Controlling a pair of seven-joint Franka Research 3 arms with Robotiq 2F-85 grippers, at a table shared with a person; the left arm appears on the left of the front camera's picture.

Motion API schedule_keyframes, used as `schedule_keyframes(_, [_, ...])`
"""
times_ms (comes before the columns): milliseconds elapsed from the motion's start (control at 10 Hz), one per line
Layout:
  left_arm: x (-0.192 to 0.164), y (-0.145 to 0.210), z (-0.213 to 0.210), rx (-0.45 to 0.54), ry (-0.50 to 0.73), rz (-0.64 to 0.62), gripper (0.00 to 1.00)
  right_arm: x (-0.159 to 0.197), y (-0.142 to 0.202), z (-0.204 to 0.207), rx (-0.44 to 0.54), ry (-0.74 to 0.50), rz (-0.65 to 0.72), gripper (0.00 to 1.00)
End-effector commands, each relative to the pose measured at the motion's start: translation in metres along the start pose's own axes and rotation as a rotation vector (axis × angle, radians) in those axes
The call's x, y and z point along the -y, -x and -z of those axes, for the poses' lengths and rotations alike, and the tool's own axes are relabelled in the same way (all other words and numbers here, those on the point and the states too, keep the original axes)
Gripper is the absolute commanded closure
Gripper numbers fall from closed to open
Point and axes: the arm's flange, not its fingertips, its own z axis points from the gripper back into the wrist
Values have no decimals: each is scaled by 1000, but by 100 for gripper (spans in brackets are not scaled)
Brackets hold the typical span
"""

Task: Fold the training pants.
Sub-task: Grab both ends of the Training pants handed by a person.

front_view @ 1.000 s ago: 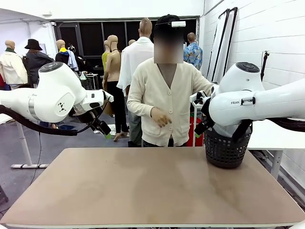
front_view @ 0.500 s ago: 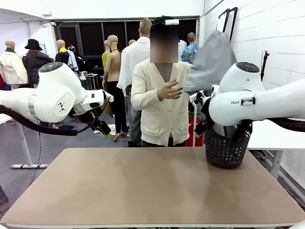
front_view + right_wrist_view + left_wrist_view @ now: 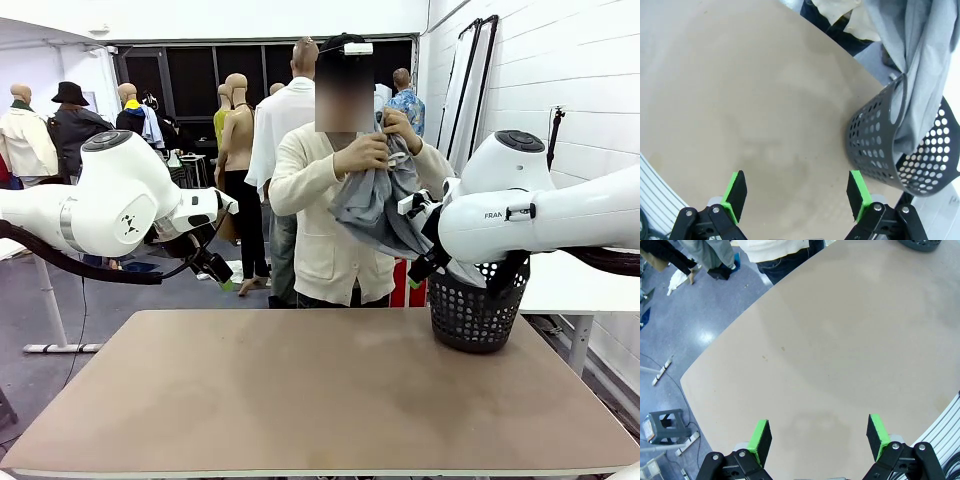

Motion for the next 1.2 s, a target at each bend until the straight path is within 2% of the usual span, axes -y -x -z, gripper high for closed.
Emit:
schedule_keyframes(0, [0, 0, 1, 0, 3, -1, 0, 0, 0, 0, 0, 0, 0, 0])
schedule_keyframes(1100, [0, 0, 1, 0, 3, -1, 0, 0, 0, 0, 0, 0, 0, 0])
